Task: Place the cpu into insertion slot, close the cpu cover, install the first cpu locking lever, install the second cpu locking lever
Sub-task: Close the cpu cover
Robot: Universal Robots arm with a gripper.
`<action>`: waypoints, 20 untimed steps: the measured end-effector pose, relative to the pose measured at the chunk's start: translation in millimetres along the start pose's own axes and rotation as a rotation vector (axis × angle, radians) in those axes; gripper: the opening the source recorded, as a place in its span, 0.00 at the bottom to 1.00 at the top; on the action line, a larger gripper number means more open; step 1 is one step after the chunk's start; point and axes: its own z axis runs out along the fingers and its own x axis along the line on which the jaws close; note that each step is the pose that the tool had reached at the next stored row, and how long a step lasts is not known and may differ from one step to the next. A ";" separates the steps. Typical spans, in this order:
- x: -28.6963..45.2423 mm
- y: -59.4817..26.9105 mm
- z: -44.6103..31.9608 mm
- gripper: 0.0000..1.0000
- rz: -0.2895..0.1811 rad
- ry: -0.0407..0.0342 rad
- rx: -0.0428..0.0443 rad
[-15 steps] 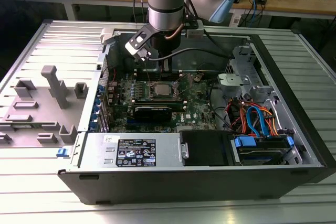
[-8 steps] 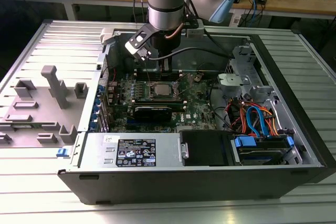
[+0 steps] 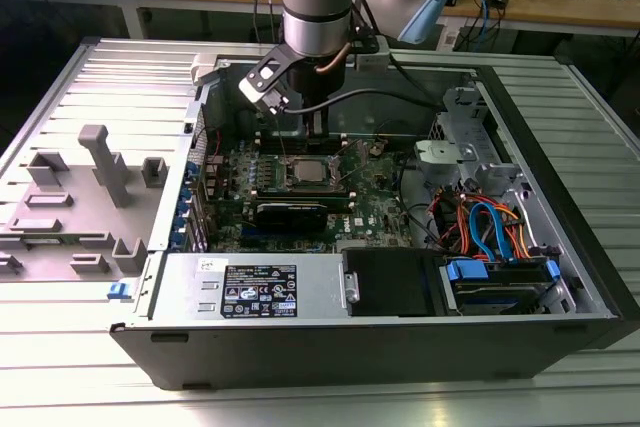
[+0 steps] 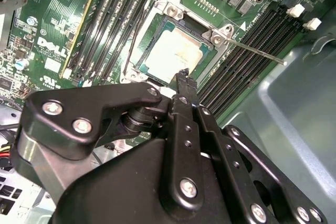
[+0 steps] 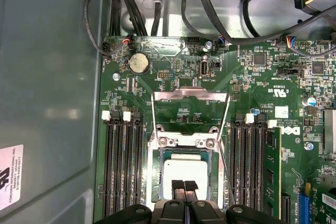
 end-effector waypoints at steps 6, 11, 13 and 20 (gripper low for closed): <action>0.2 0.4 -10.1 0.11 0.000 0.0001 0.0043; 0.3 4.2 -17.0 0.11 0.001 0.0015 0.0277; 0.1 7.1 -17.0 0.11 0.001 0.0017 0.0317; 0.0 9.6 -16.9 0.11 0.001 0.0017 0.0328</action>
